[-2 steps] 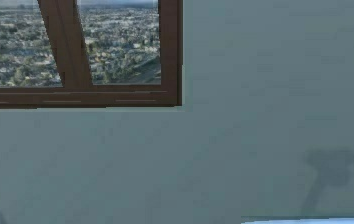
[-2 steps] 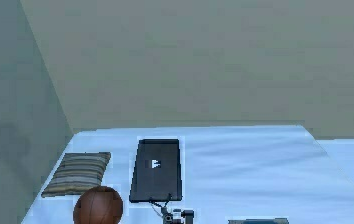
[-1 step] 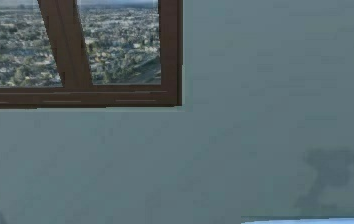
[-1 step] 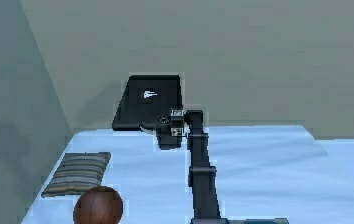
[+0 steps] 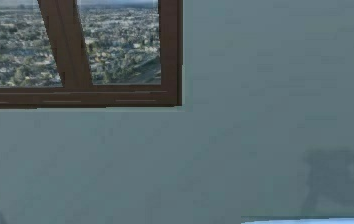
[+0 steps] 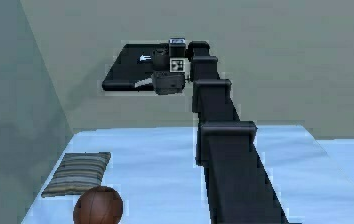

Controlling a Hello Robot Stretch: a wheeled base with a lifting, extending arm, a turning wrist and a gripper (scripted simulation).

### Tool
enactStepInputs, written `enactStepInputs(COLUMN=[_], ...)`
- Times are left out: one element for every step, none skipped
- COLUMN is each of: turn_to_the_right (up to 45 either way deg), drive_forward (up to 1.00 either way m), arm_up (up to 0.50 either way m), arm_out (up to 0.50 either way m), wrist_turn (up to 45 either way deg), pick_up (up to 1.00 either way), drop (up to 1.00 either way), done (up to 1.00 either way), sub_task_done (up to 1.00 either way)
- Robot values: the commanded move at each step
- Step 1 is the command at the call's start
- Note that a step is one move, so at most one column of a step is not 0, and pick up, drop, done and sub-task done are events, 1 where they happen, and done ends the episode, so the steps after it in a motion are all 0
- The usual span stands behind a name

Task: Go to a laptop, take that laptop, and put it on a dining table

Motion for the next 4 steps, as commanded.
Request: enactStepInputs(turn_to_the_right=[0.0, 0.0, 0.0, 0.0], drive_forward=[0.00, 0.00, 0.00, 0.00], arm_up=[0.00, 0.00, 0.00, 0.00], arm_out=[0.00, 0.00, 0.00, -0.32], wrist_turn=[-45.0, -45.0, -24.0, 0.0], pick_up=[0.00, 0.00, 0.00, 0.00], drop=[0.00, 0.00, 0.00, 0.00], done=[0.00, 0.00, 0.00, 0.00], sub_task_done=[0.00, 0.00, 0.00, 0.00])
